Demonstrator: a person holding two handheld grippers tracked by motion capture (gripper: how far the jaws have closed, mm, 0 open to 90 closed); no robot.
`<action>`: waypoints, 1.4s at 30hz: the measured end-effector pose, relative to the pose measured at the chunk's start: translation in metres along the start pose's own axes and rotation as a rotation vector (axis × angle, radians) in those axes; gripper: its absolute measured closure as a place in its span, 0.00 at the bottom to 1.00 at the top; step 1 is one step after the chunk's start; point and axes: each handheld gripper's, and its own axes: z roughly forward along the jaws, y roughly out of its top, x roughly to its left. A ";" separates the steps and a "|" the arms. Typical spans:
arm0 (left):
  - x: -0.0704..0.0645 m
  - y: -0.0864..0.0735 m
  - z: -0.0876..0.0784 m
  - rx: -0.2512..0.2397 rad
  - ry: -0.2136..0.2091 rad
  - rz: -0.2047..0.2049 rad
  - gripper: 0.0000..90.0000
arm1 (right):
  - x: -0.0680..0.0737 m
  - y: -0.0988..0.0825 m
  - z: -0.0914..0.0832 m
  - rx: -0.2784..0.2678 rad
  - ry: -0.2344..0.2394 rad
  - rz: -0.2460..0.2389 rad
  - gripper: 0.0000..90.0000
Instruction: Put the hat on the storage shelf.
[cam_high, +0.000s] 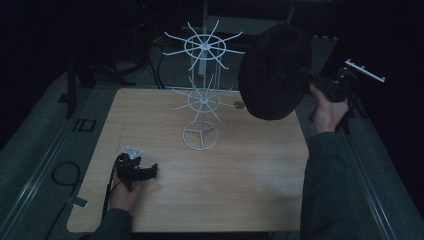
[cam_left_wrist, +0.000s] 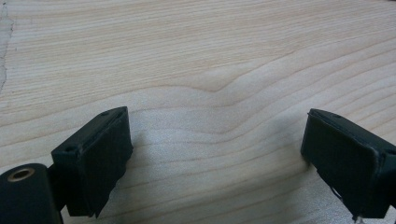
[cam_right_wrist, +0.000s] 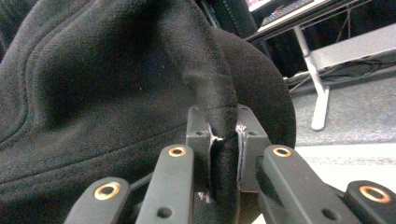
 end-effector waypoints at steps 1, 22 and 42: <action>0.000 0.000 0.000 0.000 0.000 0.000 0.10 | 0.001 0.000 0.001 -0.001 0.006 0.001 0.88; 0.000 0.000 0.000 0.001 -0.001 0.001 0.10 | 0.015 0.005 0.025 0.006 0.028 0.048 0.88; 0.000 0.000 0.000 0.001 -0.001 0.002 0.10 | 0.008 0.004 0.041 0.086 -0.059 0.074 0.88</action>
